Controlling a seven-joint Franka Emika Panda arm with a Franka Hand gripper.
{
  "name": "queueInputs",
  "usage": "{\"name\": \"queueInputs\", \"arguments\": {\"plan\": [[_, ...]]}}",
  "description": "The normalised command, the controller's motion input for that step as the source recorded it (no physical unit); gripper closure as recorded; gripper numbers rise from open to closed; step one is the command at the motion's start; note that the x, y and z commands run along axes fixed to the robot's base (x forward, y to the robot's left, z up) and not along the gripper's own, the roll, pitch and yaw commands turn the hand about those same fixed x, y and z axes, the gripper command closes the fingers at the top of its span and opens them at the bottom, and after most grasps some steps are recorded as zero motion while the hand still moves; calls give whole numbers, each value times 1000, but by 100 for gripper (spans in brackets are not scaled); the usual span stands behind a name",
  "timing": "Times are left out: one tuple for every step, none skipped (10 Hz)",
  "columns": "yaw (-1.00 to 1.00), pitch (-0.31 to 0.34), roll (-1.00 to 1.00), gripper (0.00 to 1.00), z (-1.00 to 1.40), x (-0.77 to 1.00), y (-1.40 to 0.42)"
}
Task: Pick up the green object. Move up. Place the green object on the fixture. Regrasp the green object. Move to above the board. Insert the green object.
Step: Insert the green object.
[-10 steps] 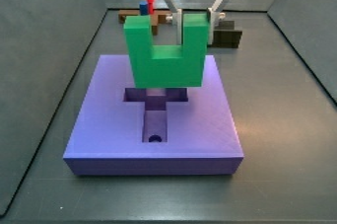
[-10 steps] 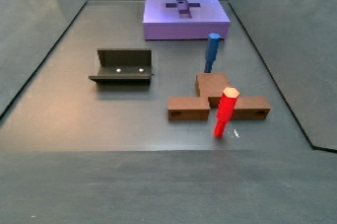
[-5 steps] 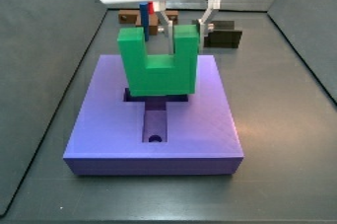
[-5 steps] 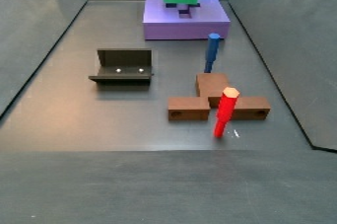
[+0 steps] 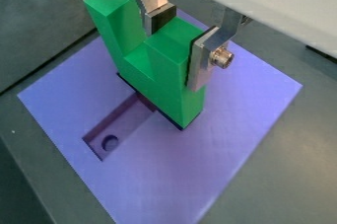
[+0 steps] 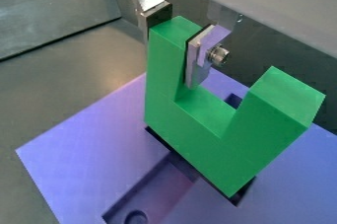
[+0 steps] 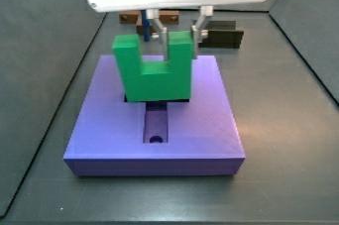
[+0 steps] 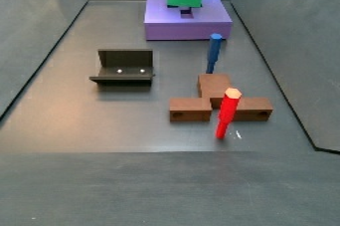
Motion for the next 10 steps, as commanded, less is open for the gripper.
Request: {"name": "queueInputs", "arguments": {"plan": [[0,-90,-60,100,0,-323,0],[0,-99,-63,100,0,-177,0],[9,-100,-31,100,-23,-97,0],[20,-93,-21,100,-63,-83,0],[23,-76,0,100,-106,-77,0],[14,-17,0,100,-171,0,0],[0,0,0,100,-260,0,0],[0,84,0,100,-280,0,0],[0,129,0,100,-277,0,0],[0,144,1,100,-300,0,0]]}}
